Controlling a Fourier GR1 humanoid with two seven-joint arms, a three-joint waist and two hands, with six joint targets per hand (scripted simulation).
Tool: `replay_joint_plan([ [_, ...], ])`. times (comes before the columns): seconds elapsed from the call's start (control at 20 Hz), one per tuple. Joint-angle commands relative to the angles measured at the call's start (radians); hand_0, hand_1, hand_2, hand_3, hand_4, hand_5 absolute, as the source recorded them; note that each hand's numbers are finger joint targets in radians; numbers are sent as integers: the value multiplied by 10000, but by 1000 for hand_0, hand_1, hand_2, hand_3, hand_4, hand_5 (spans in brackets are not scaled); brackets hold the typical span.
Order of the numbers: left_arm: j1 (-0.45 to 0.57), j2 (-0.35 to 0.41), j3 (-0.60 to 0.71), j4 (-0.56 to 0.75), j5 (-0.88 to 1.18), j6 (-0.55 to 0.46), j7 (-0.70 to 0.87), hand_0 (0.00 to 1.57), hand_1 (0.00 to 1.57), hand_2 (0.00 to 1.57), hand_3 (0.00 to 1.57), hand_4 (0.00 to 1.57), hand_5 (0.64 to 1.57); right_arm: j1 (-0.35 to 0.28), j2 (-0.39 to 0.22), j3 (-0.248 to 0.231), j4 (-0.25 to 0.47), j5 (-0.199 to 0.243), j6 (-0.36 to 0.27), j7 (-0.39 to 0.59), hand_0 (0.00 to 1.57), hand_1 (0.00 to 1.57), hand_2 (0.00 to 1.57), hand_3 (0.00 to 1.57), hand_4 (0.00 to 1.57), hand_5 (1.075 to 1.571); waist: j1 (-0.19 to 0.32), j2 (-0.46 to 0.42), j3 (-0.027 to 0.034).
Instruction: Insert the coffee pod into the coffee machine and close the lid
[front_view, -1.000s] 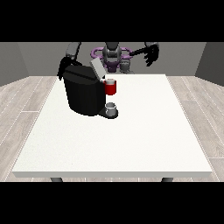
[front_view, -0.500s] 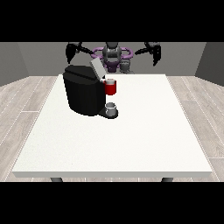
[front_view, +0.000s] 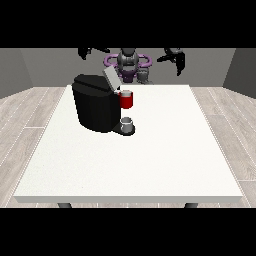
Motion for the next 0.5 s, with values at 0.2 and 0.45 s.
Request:
replay_joint_plan([
  [0.2, 802, -132, -994, -2084, 670, 167, 480, 0, 0, 0, 0, 361, 1571, -1298, -510, -936, 640, -786, 304, 755, 0, 0, 0, 0, 175, 1571, 510, 994, 2],
  [0.45, 1005, -138, -1381, -2879, 948, 41, 608, 0, 0, 0, 0, 282, 1571, -2592, -904, -1771, 1316, -1713, 523, 1401, 0, 0, 0, 0, 92, 1571, 927, 1596, 2],
])
